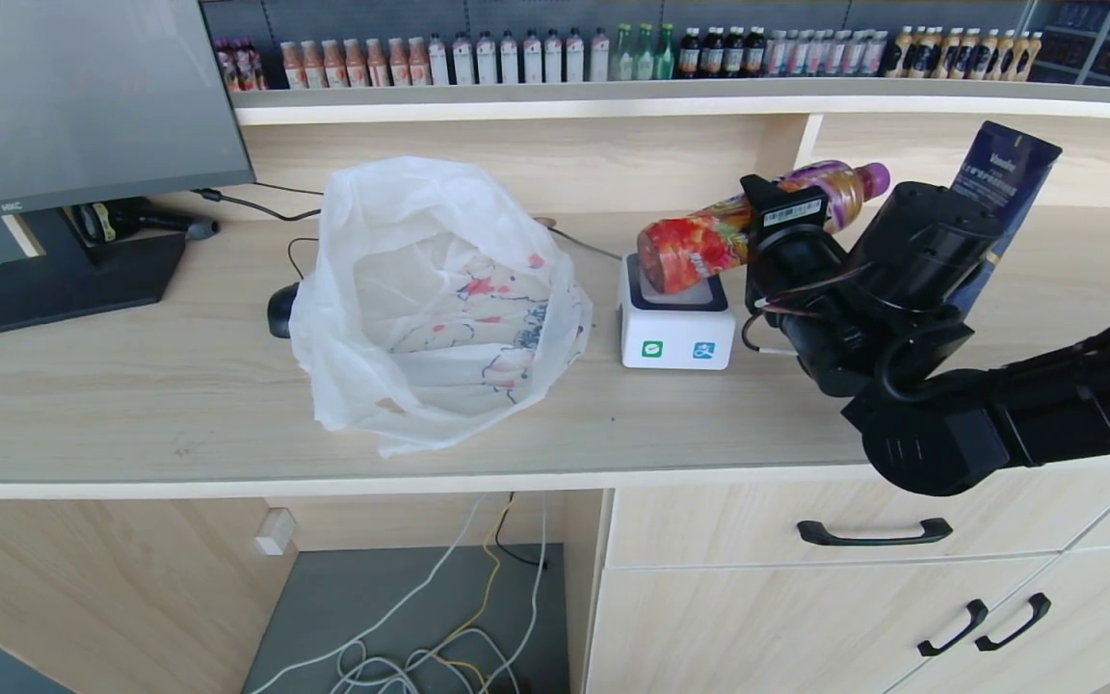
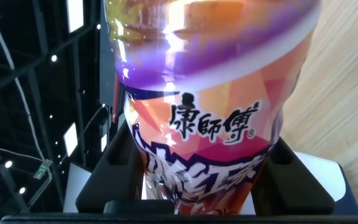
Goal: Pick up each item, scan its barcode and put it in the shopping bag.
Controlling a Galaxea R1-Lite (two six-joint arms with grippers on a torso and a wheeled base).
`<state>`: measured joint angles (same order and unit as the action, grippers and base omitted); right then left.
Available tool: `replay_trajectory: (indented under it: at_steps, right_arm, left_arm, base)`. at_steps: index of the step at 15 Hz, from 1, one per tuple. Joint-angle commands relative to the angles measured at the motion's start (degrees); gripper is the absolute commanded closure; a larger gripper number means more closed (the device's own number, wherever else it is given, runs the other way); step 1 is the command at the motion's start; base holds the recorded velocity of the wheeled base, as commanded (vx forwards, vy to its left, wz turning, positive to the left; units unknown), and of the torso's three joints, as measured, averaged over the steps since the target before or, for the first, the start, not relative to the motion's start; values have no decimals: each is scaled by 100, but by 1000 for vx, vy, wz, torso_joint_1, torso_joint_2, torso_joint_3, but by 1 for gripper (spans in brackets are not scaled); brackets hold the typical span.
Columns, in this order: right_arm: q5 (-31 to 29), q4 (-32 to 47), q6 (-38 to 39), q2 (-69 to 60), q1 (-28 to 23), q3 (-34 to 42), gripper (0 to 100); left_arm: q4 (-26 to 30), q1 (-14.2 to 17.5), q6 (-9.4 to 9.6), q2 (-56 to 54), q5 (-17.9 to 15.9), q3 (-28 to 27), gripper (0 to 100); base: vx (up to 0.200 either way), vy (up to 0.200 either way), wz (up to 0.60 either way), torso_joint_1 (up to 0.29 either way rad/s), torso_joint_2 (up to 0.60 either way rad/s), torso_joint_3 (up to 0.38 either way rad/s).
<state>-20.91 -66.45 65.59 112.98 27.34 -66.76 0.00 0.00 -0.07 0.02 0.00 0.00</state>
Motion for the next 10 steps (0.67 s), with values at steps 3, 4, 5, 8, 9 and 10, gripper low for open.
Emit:
replay_trajectory:
  at_steps: [3,4,5,8,9,10]
  right_arm:
    - [-1,1,-2,4,8,13,100]
    - [-1,1,-2,-13,8,22,100]
    - [-1,1,-2,-31,25,31,100]
    - [16,9,-19,-145,43,13,100]
    - [60,9,-63,-180,43,31,100]
    - [78,9,-99,-206,43,31,100]
  left_arm:
    - [0,0,-1,-2,0,0,100]
    - [0,0,-1,-2,0,0,100]
    - [0,0,-1,-2,0,0,100]
    - [0,0,-1,-2,0,0,100]
    - [0,0,-1,-2,0,0,100]
    - [0,0,-1,-2,0,0,100]
  base:
    - [0,0,0,0,0,0]
    - [0,0,0,0,0,0]
    - [0,0,0,0,0,0]
    - [0,0,0,0,0,0]
    - [0,0,0,0,0,0]
    - [0,0,0,0,0,0]
